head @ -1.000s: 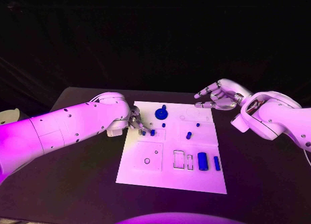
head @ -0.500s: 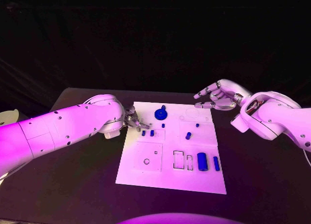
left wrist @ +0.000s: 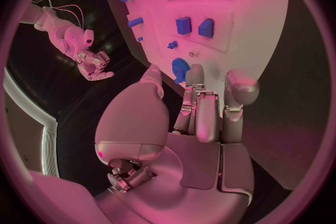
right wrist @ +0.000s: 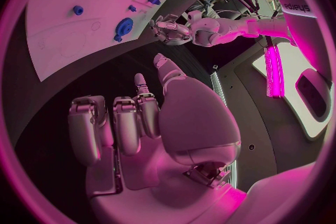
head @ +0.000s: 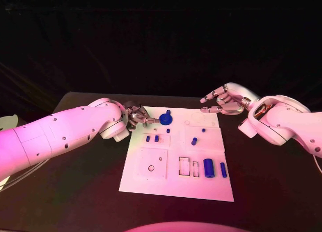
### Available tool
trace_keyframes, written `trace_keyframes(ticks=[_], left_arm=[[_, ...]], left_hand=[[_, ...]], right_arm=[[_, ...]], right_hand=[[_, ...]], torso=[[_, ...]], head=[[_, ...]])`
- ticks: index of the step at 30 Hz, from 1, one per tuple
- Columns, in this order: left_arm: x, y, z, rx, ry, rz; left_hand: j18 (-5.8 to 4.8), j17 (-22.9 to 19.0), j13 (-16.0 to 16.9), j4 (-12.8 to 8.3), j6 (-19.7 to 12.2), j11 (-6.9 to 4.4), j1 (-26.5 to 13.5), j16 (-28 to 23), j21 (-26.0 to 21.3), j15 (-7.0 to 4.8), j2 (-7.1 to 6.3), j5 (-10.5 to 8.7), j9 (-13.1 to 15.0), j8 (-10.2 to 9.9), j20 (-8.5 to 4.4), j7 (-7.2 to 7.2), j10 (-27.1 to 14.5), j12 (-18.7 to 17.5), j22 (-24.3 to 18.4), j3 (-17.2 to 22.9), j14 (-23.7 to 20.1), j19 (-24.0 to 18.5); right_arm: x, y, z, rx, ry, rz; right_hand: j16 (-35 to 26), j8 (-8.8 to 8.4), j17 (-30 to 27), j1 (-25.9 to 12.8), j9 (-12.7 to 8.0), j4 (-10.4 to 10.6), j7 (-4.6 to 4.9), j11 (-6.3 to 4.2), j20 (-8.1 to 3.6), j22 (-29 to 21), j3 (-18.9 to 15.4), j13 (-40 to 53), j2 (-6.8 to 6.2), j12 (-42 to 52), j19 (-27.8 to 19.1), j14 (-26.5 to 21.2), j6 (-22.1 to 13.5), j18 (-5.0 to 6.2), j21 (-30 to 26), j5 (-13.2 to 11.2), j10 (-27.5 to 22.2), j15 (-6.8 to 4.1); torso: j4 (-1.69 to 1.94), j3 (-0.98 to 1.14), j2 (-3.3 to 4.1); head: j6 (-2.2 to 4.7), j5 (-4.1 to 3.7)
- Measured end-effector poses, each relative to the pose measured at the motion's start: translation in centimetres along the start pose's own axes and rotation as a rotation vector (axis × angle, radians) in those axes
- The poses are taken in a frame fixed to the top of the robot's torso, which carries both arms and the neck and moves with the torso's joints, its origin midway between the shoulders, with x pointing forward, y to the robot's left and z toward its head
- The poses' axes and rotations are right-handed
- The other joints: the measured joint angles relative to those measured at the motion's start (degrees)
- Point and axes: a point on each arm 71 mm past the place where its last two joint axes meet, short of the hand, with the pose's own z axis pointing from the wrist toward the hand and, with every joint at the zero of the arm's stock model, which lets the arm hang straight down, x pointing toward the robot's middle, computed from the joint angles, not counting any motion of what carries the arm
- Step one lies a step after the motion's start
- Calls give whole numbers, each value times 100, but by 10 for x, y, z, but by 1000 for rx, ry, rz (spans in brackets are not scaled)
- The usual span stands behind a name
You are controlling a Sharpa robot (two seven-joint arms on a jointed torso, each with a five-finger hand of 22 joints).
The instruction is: Assemble the parts on the task board
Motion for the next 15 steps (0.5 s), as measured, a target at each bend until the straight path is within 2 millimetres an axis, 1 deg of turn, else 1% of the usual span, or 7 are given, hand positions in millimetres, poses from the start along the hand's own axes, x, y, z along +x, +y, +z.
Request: trace_keyframes(ticks=[1, 3, 5, 6, 10, 12, 15], left_arm=[[-1, -1, 0, 14, -10, -2], [-1, -5, 2, 42, -24, 7], [1, -11, 3, 91, -40, 33], [3, -15, 4, 116, -45, 48], [12, -34, 6, 242, -65, 134], [17, -43, 8, 302, -72, 186], [24, -53, 10, 358, -76, 253]], left_hand=[[90, -76, -85, -111, -25, 19, 311, -179, -278, 40, 58, 0, -43, -19, 14, 25, -46, -80, -230, 111, -23, -100], [262, -565, -285, -379, -92, 40, 944, -705, -1042, 67, 115, 0, -141, -110, 27, 51, -252, -335, -854, 385, -274, -412], [353, -1123, -573, -553, -106, 91, 1421, -1295, -1808, 106, 80, 0, -300, -265, 63, 65, -399, -670, -1453, 680, -615, -740], [353, -1383, -753, -605, -102, 109, 1590, -1572, -2030, 123, 37, -29, -416, -390, 92, 69, -417, -856, -1611, 830, -775, -829], [354, -1984, -1426, -635, 149, 119, 1791, -2159, -2412, 129, -287, -88, -881, -923, 123, 86, -217, -1476, -1883, 1246, -1035, -876], [353, -2132, -1620, -597, 249, 128, 1733, -2278, -2486, 153, -388, -88, -1003, -1072, 138, 84, -209, -1667, -1937, 1320, -1059, -850], [354, -1998, -1848, -559, 405, 143, 1635, -2051, -2509, 174, -499, -88, -1135, -1243, 135, 76, -194, -1885, -1969, 1357, -863, -647]], right_arm=[[0, 0, 0, 0, 0, 0], [0, 0, 0, 0, 0, 0], [0, 0, 0, 0, 0, 0], [0, 0, 0, 0, 0, 0], [1, 1, 1, -1, 1, 1], [1, 1, 1, -3, 2, 1], [2, 2, 2, -4, 3, 2]], right_hand=[[0, 0, 0, 0, 0, 0, 0, 0, 0, 0, 0, 0, 0, 0, 0, 0, 0, 0, 0, 0, 0, 0], [0, 0, 0, 0, 0, 0, 0, 0, 0, 0, 0, 0, 0, 0, 0, 0, 0, 0, 0, 0, 0, 0], [0, 0, -1, 0, 0, 0, 0, 0, 0, 0, 0, 0, 0, 0, 0, 0, 0, 0, 0, 0, 0, 0], [0, 0, 0, 0, 0, 0, 0, 0, 0, 0, 0, 0, 0, 0, 0, 0, 0, 0, 0, 0, 0, 0], [0, 0, -1, 0, 0, 0, 0, 0, 0, -1, 0, 0, 0, 0, 0, 0, 0, 0, 0, 0, 0, 0], [0, 0, -1, 0, 0, 0, 0, 0, 0, -1, 0, -1, 0, 0, 0, 0, 0, 0, 0, 0, 0, 0], [0, 0, -1, 0, 0, 0, 0, 0, 0, -1, 0, -1, 0, 0, 0, 0, 0, 0, 0, 23, 0, 0]], torso=[[1, 0, 0], [3, 0, 0], [6, 0, 0], [6, 0, 0], [4, -1, 1], [0, -1, 2], [-9, -1, 6]], head=[[1, -2], [7, -11], [17, -21], [27, -29], [52, -52], [59, -57], [76, -68]])
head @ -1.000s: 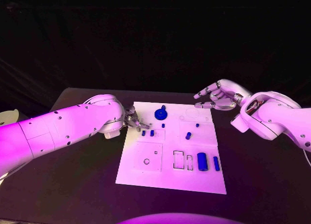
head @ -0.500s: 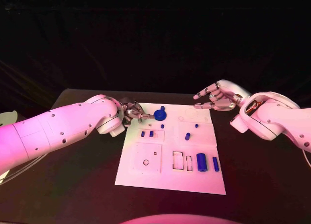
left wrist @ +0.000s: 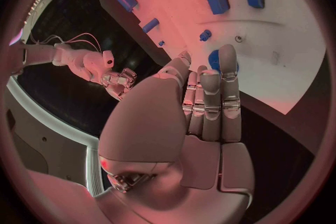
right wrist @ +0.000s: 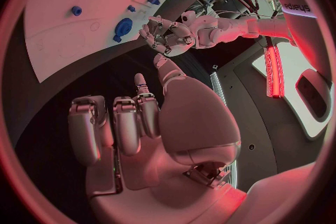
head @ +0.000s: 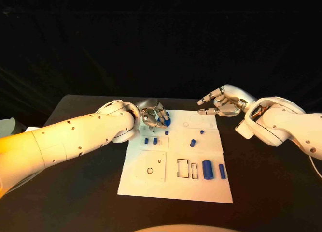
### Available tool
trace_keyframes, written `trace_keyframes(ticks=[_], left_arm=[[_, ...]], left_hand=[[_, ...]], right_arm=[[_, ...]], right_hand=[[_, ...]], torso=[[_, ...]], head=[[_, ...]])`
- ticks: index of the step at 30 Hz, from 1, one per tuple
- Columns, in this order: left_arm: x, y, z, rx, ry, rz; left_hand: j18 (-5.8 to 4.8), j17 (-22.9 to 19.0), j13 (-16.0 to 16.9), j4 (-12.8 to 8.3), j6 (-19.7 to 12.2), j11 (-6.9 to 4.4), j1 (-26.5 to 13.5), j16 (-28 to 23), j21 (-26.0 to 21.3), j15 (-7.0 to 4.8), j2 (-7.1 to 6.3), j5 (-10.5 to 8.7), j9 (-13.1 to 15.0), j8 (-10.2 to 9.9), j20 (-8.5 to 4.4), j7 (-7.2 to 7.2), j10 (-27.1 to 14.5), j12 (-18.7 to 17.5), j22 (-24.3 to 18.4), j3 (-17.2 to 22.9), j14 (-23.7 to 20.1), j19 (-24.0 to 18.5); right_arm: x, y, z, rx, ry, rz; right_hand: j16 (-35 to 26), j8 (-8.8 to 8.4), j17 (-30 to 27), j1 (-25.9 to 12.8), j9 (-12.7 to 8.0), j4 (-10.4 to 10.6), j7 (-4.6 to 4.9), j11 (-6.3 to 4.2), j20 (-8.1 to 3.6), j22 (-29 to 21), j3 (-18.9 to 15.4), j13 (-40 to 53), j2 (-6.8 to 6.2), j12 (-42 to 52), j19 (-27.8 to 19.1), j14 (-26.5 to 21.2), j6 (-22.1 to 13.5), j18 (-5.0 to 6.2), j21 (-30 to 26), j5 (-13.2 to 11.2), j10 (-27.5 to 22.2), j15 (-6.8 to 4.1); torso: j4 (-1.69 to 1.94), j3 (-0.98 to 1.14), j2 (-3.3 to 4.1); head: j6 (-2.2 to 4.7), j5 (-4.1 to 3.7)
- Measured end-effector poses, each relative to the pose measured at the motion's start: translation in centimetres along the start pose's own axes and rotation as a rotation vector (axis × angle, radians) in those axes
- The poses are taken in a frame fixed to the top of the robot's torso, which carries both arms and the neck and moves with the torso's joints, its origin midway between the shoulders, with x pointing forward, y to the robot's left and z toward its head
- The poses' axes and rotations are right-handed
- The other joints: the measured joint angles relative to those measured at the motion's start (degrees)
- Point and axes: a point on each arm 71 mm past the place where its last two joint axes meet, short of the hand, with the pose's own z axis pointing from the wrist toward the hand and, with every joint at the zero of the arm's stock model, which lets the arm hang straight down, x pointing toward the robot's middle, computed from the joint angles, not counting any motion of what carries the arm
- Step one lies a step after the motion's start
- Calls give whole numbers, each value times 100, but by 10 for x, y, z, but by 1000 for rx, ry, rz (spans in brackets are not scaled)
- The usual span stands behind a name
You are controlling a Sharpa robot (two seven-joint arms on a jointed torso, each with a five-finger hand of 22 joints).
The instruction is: Assemble the parts on the task board
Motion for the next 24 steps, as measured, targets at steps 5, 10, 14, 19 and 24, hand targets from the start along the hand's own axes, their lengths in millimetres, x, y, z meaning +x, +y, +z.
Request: trace_keyframes(ticks=[5, 10, 14, 19, 24], left_arm=[[9, -7, 8, 42, 15, 107], [17, -9, 14, 47, 41, 181], [20, -10, 17, 36, 61, 224], [22, -10, 19, 18, 83, 257], [24, -9, 21, 1, 100, 279]], left_hand=[[-56, 1005, -305, 32, 241, 32, -104, 1160, 1076, -6, -104, 0, -181, -251, -24, 3, 90, -253, 844, 31, 668, 674], [-207, 1577, -506, 39, 401, 24, -123, 1796, 2148, -15, -123, 0, -296, -423, -48, -8, 232, -399, 1733, 36, 843, 1080], [-272, 1611, -612, 39, 527, -3, -173, 1862, 2490, -30, -123, 0, -346, -475, -74, -20, 342, -486, 2025, 36, 858, 1189], [-272, 1586, -699, 55, 609, -3, -179, 1884, 2621, -35, -117, 0, -380, -544, -94, -41, 384, -555, 2150, 51, 863, 1209], [-271, 1542, -760, 43, 675, -10, -178, 1905, 2682, -35, -117, 0, -401, -587, -94, -41, 457, -646, 2207, 83, 863, 1209]], right_arm=[[1, 0, 1, -1, 1, 1], [1, 1, 1, -3, 2, 1], [1, 1, 1, -3, 2, 1], [2, 1, 1, -3, 2, 1], [2, 1, 1, -4, 3, 2]], right_hand=[[0, 0, 0, 0, 0, 0, 0, 0, 0, 0, 0, 0, 0, 0, 0, 0, 0, 0, 0, 0, 0, 0], [0, 0, -1, 0, 0, 0, 0, 0, 0, -1, 0, 0, 0, 0, 0, 0, 0, 0, 0, 0, 0, 0], [0, 0, -1, 0, 0, 0, 0, 0, 0, -1, 0, 0, 0, 0, 0, 0, 0, 0, 0, 0, 0, 0], [0, 0, -1, 0, 0, 0, 0, 0, 0, -2, 0, 0, 0, 0, 0, 0, 0, 1, 0, 0, 0, 0], [0, 0, -2, 0, 0, 0, 0, 0, 0, -2, 0, 0, 0, 0, 0, 0, 0, 0, 0, 0, 0, 0]], torso=[[-2, 1, 2], [-2, 2, 2], [-2, 5, 2], [2, 5, 2], [5, 6, 0]], head=[[22, -20], [27, -24], [24, -21], [10, -19], [7, -20]])
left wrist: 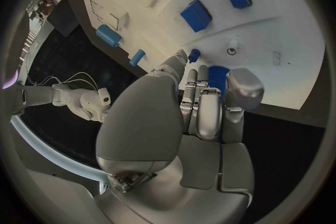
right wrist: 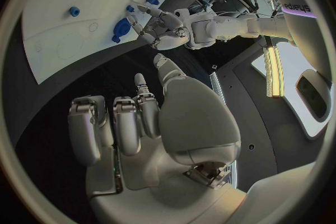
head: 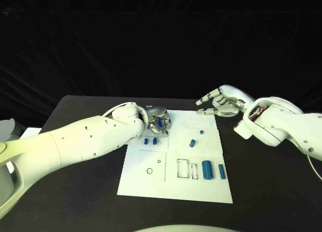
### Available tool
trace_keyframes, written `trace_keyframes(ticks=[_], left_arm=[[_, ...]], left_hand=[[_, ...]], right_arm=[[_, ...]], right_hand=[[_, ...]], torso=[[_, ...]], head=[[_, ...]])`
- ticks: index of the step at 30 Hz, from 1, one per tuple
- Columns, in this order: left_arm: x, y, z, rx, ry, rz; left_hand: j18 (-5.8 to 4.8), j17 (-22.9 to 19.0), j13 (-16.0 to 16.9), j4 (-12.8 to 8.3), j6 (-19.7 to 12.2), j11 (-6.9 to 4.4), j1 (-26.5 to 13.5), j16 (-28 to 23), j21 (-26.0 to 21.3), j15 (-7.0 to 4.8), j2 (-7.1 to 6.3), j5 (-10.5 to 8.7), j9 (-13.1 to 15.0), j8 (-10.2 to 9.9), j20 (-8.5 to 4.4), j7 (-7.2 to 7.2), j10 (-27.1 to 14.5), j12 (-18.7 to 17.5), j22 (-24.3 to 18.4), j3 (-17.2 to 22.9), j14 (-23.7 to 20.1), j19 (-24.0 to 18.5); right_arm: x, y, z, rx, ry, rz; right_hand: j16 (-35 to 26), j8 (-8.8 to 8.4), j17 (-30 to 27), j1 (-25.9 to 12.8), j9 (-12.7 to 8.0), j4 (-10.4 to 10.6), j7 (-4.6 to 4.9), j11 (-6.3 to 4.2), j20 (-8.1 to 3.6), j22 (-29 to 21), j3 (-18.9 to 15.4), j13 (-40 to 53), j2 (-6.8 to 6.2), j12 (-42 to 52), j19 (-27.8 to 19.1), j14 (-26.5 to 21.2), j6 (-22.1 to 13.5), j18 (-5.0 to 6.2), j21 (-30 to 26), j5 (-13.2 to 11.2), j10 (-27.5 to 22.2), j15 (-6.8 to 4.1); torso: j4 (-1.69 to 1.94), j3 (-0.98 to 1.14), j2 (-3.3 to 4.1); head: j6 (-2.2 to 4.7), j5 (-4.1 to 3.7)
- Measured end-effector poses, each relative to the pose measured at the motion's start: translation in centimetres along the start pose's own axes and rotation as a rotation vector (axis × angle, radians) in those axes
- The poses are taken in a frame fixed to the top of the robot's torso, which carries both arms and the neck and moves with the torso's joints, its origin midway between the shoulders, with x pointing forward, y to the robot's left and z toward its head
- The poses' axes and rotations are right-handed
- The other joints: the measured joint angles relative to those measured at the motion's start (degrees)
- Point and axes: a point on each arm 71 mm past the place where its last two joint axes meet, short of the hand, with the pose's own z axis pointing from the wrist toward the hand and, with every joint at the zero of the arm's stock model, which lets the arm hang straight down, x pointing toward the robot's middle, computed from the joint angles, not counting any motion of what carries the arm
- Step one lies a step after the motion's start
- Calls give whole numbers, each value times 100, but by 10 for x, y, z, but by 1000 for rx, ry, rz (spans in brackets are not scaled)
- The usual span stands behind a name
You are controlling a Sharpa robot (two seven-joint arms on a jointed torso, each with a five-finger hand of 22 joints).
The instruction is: Assemble the parts on the task board
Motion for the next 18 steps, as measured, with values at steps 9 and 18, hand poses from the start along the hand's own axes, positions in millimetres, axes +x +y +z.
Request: trace_keyframes(ticks=[9, 18], left_arm=[[4, 2, 4, -21, 14, 14], [8, 1, 7, -25, 17, 14]], left_hand=[[-87, -107, -116, -52, 134, -23, 89, 0, 132, -20, 89, 0, -47, -86, 0, -3, 201, -154, 129, 241, 20, 0], [-88, -313, -198, -97, 232, -33, 102, -67, 205, -41, 101, 0, -82, -186, -21, -9, 357, -313, 215, 475, -1, 20]], right_arm=[[0, 0, 0, -1, 1, 0], [1, 1, 1, -3, 2, 1]], right_hand=[[0, 0, 0, 0, 0, 0, 0, 0, 0, 0, 0, 5, 0, 0, 0, 0, 0, 0, 0, 0, 0, 0], [0, 0, -1, 0, 0, 0, 0, 0, 0, -1, 0, 4, 0, 0, 0, 0, 0, 0, 0, 0, 0, 0]], torso=[[3, -1, -3], [-3, -1, -3]], head=[[-4, 3], [-13, -12]])
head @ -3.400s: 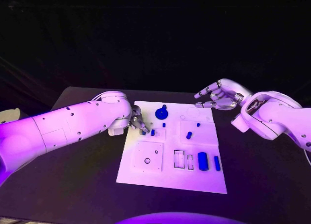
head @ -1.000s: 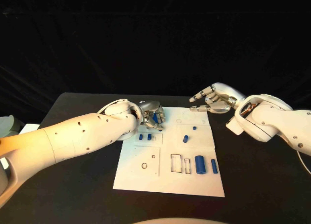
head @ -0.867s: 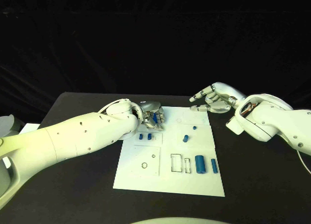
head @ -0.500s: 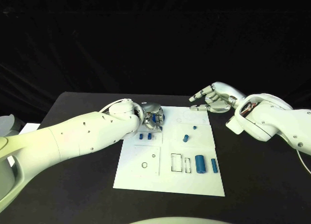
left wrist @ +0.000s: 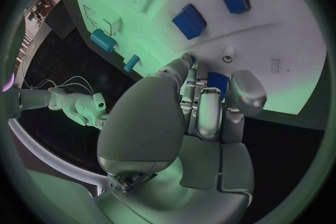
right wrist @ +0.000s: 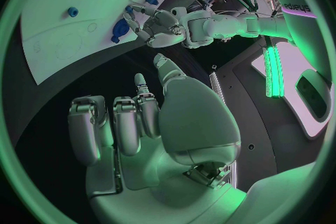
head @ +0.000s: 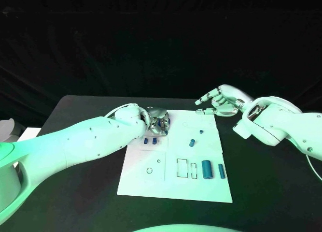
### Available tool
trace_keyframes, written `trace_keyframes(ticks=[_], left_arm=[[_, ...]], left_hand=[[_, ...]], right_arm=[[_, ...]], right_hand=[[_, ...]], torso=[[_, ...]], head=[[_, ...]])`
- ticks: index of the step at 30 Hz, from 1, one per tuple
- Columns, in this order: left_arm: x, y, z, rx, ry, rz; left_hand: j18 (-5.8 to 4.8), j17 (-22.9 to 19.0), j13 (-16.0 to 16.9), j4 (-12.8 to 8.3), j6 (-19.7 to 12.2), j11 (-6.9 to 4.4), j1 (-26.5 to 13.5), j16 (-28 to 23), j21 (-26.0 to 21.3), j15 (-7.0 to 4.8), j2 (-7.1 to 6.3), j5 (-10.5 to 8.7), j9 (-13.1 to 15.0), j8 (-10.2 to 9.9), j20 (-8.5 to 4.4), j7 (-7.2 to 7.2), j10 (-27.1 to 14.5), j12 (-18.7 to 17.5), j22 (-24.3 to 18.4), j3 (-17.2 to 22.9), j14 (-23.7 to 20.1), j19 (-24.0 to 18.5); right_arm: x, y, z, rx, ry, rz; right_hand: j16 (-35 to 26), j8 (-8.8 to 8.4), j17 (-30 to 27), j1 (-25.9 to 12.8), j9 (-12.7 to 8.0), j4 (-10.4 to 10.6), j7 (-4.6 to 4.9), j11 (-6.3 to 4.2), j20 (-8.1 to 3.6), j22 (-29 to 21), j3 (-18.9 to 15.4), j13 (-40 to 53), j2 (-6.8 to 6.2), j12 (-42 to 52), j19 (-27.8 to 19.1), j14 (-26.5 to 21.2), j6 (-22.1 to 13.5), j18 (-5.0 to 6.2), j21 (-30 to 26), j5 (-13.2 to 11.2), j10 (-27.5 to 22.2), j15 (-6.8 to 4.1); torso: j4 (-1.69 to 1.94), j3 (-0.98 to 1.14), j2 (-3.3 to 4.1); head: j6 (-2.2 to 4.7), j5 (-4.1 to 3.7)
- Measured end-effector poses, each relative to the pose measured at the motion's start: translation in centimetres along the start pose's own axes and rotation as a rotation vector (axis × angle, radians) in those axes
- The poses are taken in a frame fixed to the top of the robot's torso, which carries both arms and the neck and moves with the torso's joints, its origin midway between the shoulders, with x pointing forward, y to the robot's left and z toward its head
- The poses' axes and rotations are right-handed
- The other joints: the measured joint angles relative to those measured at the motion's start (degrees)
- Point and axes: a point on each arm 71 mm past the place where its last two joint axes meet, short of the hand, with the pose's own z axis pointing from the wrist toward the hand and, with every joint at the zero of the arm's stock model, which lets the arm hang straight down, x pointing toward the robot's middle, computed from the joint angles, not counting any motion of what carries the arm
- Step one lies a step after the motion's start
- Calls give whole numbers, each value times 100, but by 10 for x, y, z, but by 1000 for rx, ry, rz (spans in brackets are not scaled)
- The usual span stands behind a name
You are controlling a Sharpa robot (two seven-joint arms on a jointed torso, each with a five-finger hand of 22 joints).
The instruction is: Assemble the parts on the task board
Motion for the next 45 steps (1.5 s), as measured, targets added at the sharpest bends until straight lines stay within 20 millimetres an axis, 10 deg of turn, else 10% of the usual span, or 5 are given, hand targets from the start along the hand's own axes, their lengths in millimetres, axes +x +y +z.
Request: trace_keyframes(ticks=[23, 35, 45], left_arm=[[1, -4, 2, -3, 7, 3], [2, -6, 3, -5, 5, 7], [4, -1, -1, 3, -32, -17]], left_hand=[[1, -122, -108, -72, 66, -2, -77, 0, -46, 0, -77, 0, -39, -125, 0, -12, 105, -240, -55, 278, 0, 0], [1, -143, -87, -470, 481, -57, 61, 52, -8, -43, 60, -6, -29, -171, -42, -30, 620, -427, 42, 1070, 1, 0], [0, -233, -110, -743, 550, -10, -290, 100, 21, -42, -165, 201, -35, -302, -41, -3, 707, -793, 89, 1643, 1, -1]], right_arm=[[0, 1, 0, -1, 2, 1], [1, 1, 0, -2, 3, 1], [1, 1, 1, -3, 4, 1]], right_hand=[[0, 0, 4, 23, 0, 0, 0, 0, 0, 4, 0, -2, 23, 0, 0, 0, 0, 0, 0, 0, 0, 0], [0, 0, 3, 23, 0, 0, 0, 0, 0, 3, 0, -2, 23, 0, 0, 0, 0, 0, 0, 0, 0, 0], [0, 0, 3, 23, 0, 0, 0, 0, 0, 2, 0, -3, 23, 0, 0, 0, 0, -1, 0, 0, 0, 0]], torso=[[7, 4, -4], [7, 3, -4], [7, 0, -4]], head=[[-15, -18], [-16, -19], [0, -20]])
